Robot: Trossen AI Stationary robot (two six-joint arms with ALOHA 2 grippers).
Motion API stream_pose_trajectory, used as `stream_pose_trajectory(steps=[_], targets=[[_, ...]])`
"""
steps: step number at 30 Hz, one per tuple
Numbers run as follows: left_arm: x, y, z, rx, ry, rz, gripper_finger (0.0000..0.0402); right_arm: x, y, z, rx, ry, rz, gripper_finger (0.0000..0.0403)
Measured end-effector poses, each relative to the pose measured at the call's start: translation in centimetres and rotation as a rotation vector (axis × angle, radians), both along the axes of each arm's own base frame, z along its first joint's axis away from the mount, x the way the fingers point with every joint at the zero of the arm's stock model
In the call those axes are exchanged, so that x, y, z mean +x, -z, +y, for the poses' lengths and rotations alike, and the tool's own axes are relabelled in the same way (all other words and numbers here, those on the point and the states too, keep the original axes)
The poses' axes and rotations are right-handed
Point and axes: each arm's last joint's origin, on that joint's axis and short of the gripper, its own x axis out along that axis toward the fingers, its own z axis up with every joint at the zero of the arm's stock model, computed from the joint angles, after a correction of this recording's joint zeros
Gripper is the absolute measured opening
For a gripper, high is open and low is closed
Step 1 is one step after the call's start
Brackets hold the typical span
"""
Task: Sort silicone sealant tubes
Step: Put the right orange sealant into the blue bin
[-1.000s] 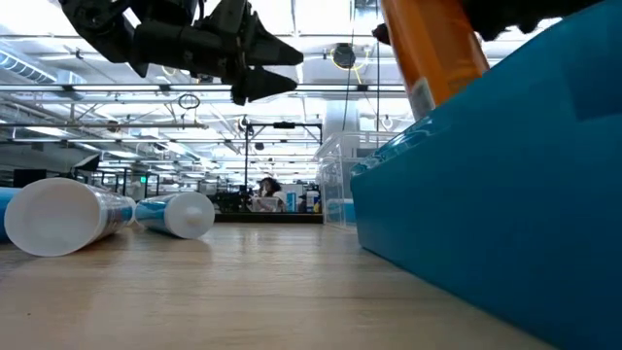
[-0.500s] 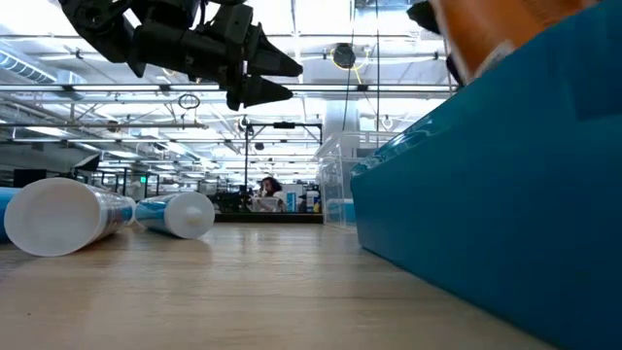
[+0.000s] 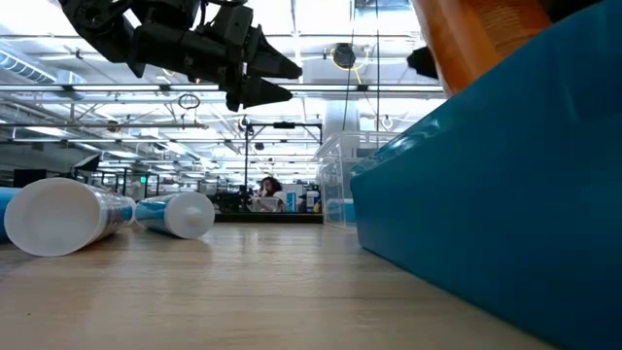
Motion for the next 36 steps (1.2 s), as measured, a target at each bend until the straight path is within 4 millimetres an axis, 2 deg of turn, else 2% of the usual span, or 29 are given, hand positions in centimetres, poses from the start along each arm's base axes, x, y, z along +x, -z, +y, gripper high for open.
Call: stream_pose_trajectory(steps=[4, 7, 17, 36], targets=[[0.0, 0.0, 0.0, 0.0, 0.0, 0.0, 0.0325, 0.0, 0.3, 0.0, -0.013, 0.0, 0.015, 0.0292], [0.0, 0.0, 0.0, 0.003, 0.0, 0.001, 0.0319, 0.0, 0.2, 0.0, -0.021, -0.003, 0.009, 0.0311], [0.0, 0.1, 0.0, 0.02, 0.003, 0.018, 0.032, 0.0, 0.2, 0.0, -0.102, -0.026, -0.007, 0.0306], [-0.1, 0.6, 0.0, 0.013, 0.004, 0.067, 0.0321, 1.3, 0.3, -2.0, -0.254, 0.005, -0.012, 0.0311]])
